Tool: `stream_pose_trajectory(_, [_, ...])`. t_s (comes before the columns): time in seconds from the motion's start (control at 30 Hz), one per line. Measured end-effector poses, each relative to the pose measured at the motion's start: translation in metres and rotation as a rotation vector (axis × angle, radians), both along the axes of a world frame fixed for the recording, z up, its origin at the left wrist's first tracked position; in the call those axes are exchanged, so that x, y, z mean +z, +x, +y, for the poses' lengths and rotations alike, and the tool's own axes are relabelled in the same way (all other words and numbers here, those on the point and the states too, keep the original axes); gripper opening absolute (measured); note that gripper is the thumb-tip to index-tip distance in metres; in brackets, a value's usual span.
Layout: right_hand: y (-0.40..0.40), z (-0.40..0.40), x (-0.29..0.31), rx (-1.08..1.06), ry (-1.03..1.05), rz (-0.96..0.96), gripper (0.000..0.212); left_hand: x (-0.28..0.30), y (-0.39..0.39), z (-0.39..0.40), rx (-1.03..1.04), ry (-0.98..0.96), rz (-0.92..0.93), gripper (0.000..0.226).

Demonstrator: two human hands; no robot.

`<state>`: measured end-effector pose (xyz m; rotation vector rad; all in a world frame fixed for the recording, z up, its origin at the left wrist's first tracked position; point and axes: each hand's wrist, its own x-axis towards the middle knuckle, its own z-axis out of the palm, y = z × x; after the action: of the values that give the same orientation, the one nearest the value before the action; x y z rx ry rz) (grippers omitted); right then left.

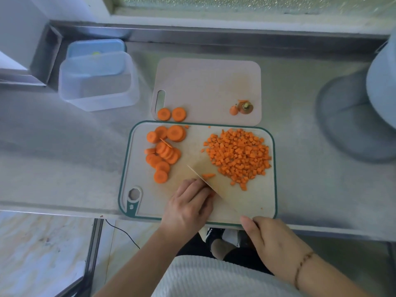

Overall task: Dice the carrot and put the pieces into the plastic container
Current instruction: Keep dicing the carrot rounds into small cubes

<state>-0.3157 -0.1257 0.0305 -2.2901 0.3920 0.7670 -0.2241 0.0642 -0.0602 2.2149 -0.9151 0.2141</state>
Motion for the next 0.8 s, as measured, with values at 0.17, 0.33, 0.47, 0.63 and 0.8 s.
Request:
stream_pose_trajectory(0.17, [0.002, -0.007, 0.011, -0.078, 0.102, -0.057, 0.058, 0.002, 0.001, 0.007, -0.029, 0.028, 0.002, 0.010])
stream_pose_trajectory(0.33, [-0.022, -0.012, 0.008, -0.063, 0.129, -0.065, 0.062, -0.003, 0.000, 0.010, -0.044, -0.007, -0.019, 0.006])
stream_pose_trajectory(0.47, [-0.016, -0.005, 0.004, -0.002, 0.019, -0.003, 0.061, -0.003, 0.001, 0.009, -0.051, -0.021, -0.006, 0.012])
stream_pose_trajectory(0.63, [0.007, 0.005, 0.002, -0.029, 0.036, -0.056, 0.060, -0.001, 0.001, 0.010, -0.050, -0.016, -0.009, 0.009])
stream_pose_trajectory(0.8, [-0.010, -0.009, 0.019, -0.089, 0.120, -0.090, 0.051, -0.006, 0.000, 0.013, -0.032, -0.003, -0.017, 0.005])
